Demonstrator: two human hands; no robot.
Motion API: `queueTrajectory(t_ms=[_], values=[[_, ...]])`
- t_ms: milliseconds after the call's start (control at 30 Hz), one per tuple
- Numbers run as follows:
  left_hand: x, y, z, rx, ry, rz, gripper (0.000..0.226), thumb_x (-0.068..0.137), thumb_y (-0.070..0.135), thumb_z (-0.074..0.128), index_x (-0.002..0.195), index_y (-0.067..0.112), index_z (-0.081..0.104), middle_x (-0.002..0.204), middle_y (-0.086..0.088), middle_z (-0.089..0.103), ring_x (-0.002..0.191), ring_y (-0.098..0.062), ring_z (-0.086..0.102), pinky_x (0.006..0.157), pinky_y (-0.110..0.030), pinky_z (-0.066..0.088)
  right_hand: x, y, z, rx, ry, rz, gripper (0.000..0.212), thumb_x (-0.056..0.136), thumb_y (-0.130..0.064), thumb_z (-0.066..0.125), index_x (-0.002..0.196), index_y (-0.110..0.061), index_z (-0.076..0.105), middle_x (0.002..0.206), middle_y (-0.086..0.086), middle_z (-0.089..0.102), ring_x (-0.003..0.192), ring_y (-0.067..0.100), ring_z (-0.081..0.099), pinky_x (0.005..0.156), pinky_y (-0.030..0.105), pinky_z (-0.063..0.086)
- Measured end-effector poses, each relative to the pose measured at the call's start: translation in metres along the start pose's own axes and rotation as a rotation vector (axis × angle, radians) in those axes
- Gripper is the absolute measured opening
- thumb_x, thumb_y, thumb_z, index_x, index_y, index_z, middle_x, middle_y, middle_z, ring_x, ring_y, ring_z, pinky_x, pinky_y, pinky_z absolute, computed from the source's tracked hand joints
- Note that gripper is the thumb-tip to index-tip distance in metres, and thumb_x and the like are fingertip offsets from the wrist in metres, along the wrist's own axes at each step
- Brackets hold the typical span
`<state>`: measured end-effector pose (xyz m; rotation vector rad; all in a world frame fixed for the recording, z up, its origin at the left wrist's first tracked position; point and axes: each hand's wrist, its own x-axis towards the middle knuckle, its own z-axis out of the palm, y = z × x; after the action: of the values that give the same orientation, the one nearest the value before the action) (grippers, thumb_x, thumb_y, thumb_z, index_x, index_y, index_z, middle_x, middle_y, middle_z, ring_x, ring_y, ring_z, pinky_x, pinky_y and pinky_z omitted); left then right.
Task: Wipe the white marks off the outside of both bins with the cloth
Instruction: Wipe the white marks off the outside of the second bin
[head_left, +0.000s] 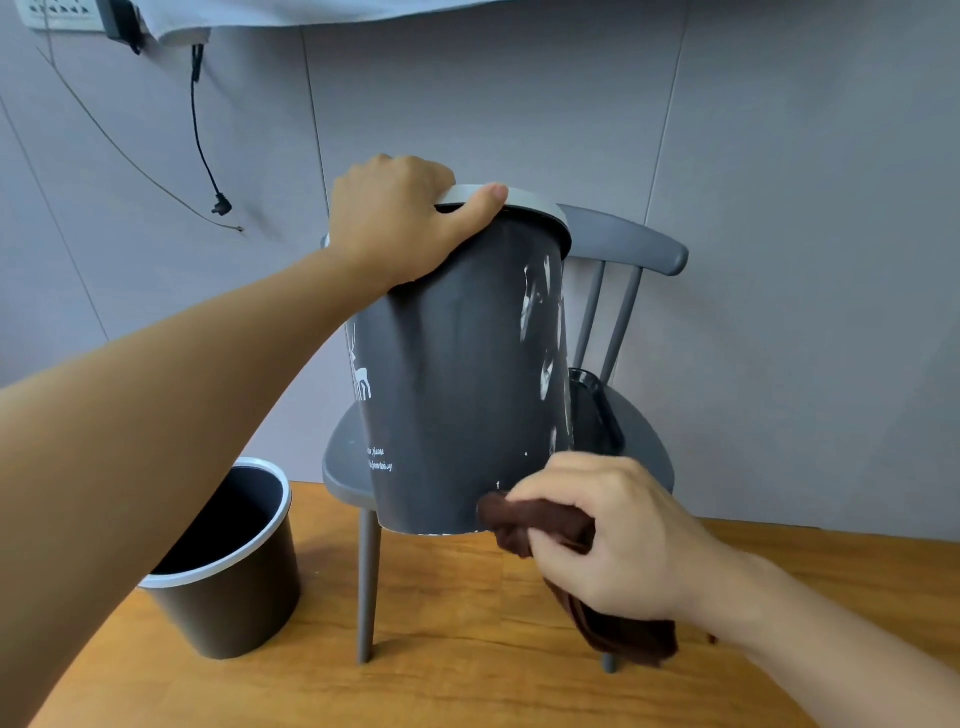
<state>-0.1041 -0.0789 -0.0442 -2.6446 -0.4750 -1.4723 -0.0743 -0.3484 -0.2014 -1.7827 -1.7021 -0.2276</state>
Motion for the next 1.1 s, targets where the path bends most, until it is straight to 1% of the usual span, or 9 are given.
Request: queueTrajectory(t_ms=[133, 200, 300, 400, 600, 667, 800, 1000, 1100], values=[[0.000, 0.004, 0.000, 0.010, 0.005, 0.015, 0.068, 0.086, 0.075, 0.041, 0.060, 0.015, 0.020, 0.051, -0.002, 0.021, 0.051, -0.023, 0.024, 0.050, -0.035, 0.016, 0.021, 0.005, -0.008, -0.010, 0.275, 0.027, 0.025, 0.088, -0.017, 0.070, 0.110, -0.026, 0.076, 0.091, -0.012, 0.068, 0.085, 0.009, 0.066, 0.071, 0.024, 0.053], [0.001, 0.004, 0.000, 0.015, 0.001, 0.018, 0.068, 0.086, 0.075, 0.039, 0.060, 0.015, 0.021, 0.050, -0.001, 0.022, 0.050, -0.023, 0.024, 0.050, -0.034, 0.016, 0.024, 0.008, -0.006, -0.048, 0.324, 0.073, 0.026, 0.090, -0.014, 0.071, 0.114, -0.023, 0.076, 0.095, -0.009, 0.068, 0.088, 0.009, 0.065, 0.075, 0.026, 0.055], [0.001, 0.000, 0.000, 0.002, 0.001, 0.012, 0.068, 0.084, 0.076, 0.038, 0.060, 0.016, 0.019, 0.050, 0.000, 0.020, 0.050, -0.022, 0.022, 0.050, -0.034, 0.016, 0.008, 0.005, 0.003, -0.029, 0.171, 0.049, 0.025, 0.090, -0.016, 0.068, 0.111, -0.026, 0.074, 0.092, -0.010, 0.064, 0.084, 0.010, 0.063, 0.071, 0.029, 0.053], [0.000, -0.002, 0.000, -0.015, 0.003, 0.010, 0.068, 0.085, 0.076, 0.039, 0.060, 0.016, 0.019, 0.050, 0.000, 0.020, 0.050, -0.023, 0.023, 0.051, -0.034, 0.018, -0.007, 0.000, 0.005, -0.049, -0.008, 0.011, 0.022, 0.088, -0.025, 0.064, 0.106, -0.034, 0.073, 0.089, -0.018, 0.061, 0.082, 0.007, 0.063, 0.068, 0.025, 0.052], [0.000, -0.004, -0.001, -0.007, 0.010, -0.011, 0.069, 0.084, 0.076, 0.040, 0.059, 0.015, 0.021, 0.049, -0.001, 0.022, 0.048, -0.021, 0.023, 0.049, -0.034, 0.015, 0.014, 0.013, -0.006, -0.014, 0.345, 0.111, 0.027, 0.089, -0.009, 0.073, 0.112, -0.020, 0.077, 0.097, -0.010, 0.070, 0.092, 0.009, 0.067, 0.079, 0.021, 0.054], [0.000, -0.006, -0.001, -0.006, 0.007, -0.023, 0.069, 0.084, 0.077, 0.039, 0.059, 0.015, 0.022, 0.049, -0.001, 0.022, 0.049, -0.022, 0.024, 0.049, -0.034, 0.016, 0.013, 0.010, -0.003, -0.023, 0.259, 0.089, 0.026, 0.090, -0.010, 0.070, 0.113, -0.022, 0.076, 0.093, -0.010, 0.065, 0.088, 0.009, 0.064, 0.074, 0.022, 0.052], [-0.001, -0.005, 0.000, -0.011, 0.006, -0.012, 0.068, 0.085, 0.075, 0.041, 0.059, 0.015, 0.022, 0.050, -0.001, 0.022, 0.051, -0.024, 0.026, 0.051, -0.034, 0.019, 0.003, -0.005, 0.000, -0.115, -0.065, -0.008, 0.019, 0.089, -0.027, 0.060, 0.102, -0.034, 0.072, 0.082, -0.015, 0.054, 0.077, 0.008, 0.057, 0.063, 0.025, 0.048], [0.001, 0.001, 0.000, -0.003, 0.003, 0.008, 0.069, 0.086, 0.075, 0.041, 0.060, 0.014, 0.022, 0.050, -0.002, 0.023, 0.053, -0.026, 0.028, 0.052, -0.035, 0.020, 0.034, -0.003, -0.015, -0.094, 0.178, 0.038, 0.024, 0.092, -0.022, 0.066, 0.113, -0.029, 0.074, 0.089, -0.011, 0.063, 0.082, 0.010, 0.063, 0.069, 0.027, 0.053], [0.000, -0.003, 0.000, -0.006, 0.004, -0.012, 0.068, 0.085, 0.075, 0.041, 0.060, 0.015, 0.021, 0.051, -0.002, 0.022, 0.053, -0.025, 0.026, 0.052, -0.035, 0.020, 0.021, -0.007, -0.007, -0.112, -0.039, 0.003, 0.022, 0.088, -0.025, 0.064, 0.105, -0.034, 0.074, 0.086, -0.014, 0.061, 0.078, 0.008, 0.061, 0.066, 0.026, 0.051]])
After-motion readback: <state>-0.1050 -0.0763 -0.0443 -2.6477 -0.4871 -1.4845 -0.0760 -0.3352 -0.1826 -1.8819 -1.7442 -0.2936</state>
